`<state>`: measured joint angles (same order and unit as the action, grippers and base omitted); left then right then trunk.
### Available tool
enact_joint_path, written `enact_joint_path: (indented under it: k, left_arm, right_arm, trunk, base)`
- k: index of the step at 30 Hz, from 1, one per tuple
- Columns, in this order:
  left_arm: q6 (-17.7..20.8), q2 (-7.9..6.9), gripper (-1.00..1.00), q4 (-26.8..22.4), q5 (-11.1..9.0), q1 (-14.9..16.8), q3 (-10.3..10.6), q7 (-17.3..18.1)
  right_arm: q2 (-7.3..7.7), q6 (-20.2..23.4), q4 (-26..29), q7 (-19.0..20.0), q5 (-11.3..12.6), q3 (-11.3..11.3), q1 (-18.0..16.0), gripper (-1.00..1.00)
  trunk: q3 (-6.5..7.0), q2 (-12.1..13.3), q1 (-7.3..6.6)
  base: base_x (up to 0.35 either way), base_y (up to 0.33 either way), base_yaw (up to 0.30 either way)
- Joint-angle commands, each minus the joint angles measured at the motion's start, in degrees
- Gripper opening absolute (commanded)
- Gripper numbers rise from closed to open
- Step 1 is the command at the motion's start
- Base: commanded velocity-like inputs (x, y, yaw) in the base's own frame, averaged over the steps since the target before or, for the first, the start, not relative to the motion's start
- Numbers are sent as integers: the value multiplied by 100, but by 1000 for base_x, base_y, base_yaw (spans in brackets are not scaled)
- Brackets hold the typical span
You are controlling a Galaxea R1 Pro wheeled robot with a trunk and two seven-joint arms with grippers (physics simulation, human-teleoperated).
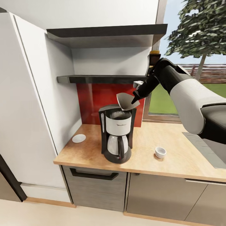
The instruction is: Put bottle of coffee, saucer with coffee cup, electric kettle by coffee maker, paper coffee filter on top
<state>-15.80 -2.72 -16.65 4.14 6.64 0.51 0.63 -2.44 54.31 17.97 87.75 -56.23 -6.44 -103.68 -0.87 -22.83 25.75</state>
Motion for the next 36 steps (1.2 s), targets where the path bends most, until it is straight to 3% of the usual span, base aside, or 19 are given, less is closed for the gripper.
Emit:
enact_joint_path:
  k: [1,4,9,12,29,36]
  left_arm:
    - [-19,-1,100,12,43,2,6,-2]
    - [-20,0,100,24,43,2,4,9]
    - [-20,-8,100,29,43,2,-21,16]
    - [-20,-9,100,30,43,2,-24,16]
    - [-19,-7,100,31,43,3,-32,16]
    - [-20,-9,100,30,35,1,-57,16]
  right_arm:
    - [-2,98,6,84,-62,5,-3,-100]
    - [-2,98,5,84,-63,-87,-3,-100]
    - [-83,85,-10,84,-43,-955,-3,-100]
    - [-112,82,-30,84,-39,-1119,-3,-100]
    - [-134,72,-75,84,-37,-1202,-3,-100]
    - [-134,73,-70,84,-37,-1205,-3,-100]
  trunk:
    - [-9,-9,3]
    - [-9,-9,3]
    - [-9,-9,3]
    - [-9,-9,3]
    - [-9,-9,3]
    - [-9,-9,3]
  base:
    - [5,2,0]
    - [3,1,0]
    - [0,0,0]
    - [0,0,0]
    - [2,0,0]
    - [182,0,0]
